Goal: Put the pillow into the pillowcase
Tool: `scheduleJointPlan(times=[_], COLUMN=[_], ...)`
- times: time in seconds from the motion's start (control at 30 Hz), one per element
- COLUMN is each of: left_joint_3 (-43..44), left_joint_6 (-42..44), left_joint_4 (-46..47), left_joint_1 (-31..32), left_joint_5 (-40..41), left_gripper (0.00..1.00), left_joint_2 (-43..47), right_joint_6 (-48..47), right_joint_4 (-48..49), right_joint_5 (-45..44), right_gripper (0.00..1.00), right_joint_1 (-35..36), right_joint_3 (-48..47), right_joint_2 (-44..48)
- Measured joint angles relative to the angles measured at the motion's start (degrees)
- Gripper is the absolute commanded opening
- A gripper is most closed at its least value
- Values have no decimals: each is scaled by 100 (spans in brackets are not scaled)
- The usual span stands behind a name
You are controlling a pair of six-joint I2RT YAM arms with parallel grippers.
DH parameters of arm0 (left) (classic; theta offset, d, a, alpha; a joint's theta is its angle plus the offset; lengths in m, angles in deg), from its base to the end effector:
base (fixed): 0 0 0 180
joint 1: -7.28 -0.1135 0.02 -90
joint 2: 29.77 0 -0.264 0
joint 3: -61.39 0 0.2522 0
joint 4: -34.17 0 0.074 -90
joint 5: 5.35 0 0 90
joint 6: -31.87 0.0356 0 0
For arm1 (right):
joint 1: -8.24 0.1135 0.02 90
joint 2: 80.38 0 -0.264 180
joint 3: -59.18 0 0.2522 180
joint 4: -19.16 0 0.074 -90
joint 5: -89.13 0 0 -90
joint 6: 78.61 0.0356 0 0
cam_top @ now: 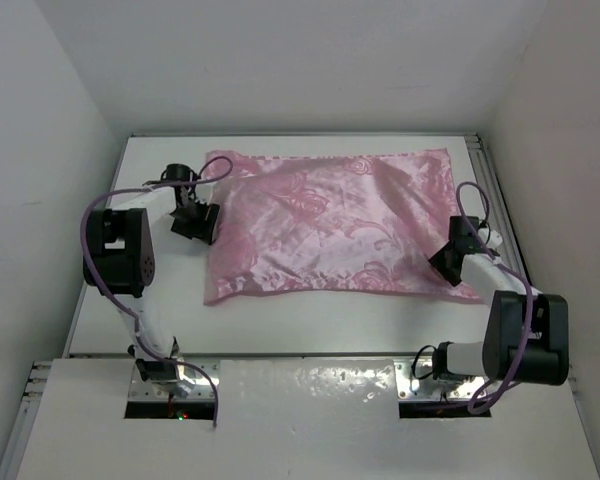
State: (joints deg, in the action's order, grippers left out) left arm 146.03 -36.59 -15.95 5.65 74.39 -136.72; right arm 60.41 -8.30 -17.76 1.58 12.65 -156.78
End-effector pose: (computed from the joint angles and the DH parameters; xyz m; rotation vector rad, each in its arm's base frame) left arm 0.3632 0.0040 0.1663 0.5226 2.7528 -0.1594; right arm 0.2322 -0.0375 0.1535 1.2671 2.1657 -0.0816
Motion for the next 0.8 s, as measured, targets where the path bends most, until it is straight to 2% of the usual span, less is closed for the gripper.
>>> scheduleJointPlan(times=[0.1, 0.13, 0.23, 0.27, 0.47, 0.57, 0.8], left_joint_3=[2, 11, 205, 328, 1270, 1683, 2306], left_joint_6=[-52, -70, -105, -107, -234, -302, -411], left_joint_4=[81, 74, -2, -46, -236, -396, -472], left_joint_1=[-50, -72, -162, -195, -365, -452, -627], left_joint_5=[210, 243, 376, 422, 686, 758, 914], left_gripper=[56, 57, 58, 60, 71, 74, 75], left_joint_2=[-151, -155, -155, -155, -22, 225, 933], right_joint_6=[15, -28, -229, -332, -905, -1091, -1309], right_joint_4=[-168, -175, -260, -358, -822, -988, -1307], right_joint_5=[2, 7, 50, 70, 76, 22, -157], right_gripper=[51, 63, 85, 98, 99, 99, 99], right_joint_1=[-103, -146, -308, -391, -850, -1003, -1080], right_joint_3=[149, 149, 44, -81, -1283, -1808, -2081], right_joint_2=[44, 103, 400, 481, 820, 1008, 1432])
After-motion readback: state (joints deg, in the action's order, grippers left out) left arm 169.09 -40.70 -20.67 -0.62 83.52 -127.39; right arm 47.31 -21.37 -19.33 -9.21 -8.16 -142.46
